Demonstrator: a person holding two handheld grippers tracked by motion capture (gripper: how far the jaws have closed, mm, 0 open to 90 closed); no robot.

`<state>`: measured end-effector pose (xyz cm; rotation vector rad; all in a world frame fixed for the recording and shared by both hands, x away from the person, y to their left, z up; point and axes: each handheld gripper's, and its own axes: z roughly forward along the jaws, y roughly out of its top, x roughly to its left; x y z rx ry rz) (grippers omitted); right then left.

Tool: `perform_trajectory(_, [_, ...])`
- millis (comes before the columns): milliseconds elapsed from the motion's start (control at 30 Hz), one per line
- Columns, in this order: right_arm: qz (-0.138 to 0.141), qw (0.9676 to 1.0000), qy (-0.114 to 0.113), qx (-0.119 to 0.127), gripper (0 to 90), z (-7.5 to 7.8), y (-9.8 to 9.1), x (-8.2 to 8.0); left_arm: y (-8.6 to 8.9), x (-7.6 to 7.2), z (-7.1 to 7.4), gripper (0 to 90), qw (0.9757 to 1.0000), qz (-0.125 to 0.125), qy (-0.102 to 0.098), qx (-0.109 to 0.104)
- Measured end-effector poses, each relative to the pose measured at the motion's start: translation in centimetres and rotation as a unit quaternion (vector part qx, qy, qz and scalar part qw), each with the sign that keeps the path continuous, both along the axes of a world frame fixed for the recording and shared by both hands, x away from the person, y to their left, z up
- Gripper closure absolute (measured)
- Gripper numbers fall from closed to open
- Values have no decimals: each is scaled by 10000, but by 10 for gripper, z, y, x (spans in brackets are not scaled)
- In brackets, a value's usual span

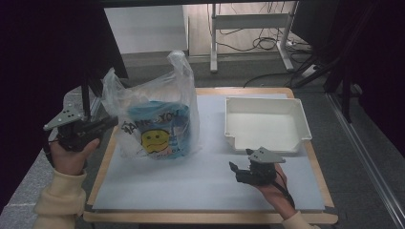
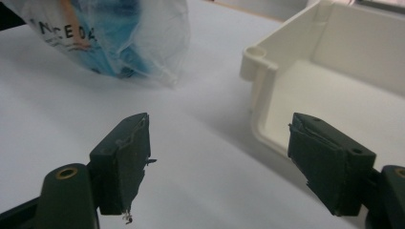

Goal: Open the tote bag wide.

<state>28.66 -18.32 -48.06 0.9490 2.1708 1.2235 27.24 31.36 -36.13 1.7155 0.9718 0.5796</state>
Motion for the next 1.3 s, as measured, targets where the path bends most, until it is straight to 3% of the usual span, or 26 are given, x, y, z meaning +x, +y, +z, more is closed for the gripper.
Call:
perform_trajectory(367, [89,9999,-86,5,236,16,3,7,-3,0,0,873,10000,32,65,52])
perform_trajectory(800, [326,9984,-243,393,241,65,8,31,-6,-2,7,872,10000,30,67,47])
perform_trajectory(1100, [624,9968,-322,389,240,98,28,44,-6,-2,6,869,10000,15,64,-33])
perform_trajectory(1200, [742,9948,-281,631,275,110,36,52,-6,-1,5,868,10000,21,73,-62])
perform_trajectory(1300, [826,9943,-283,619,281,114,43,57,-6,0,3,870,9999,21,86,-64])
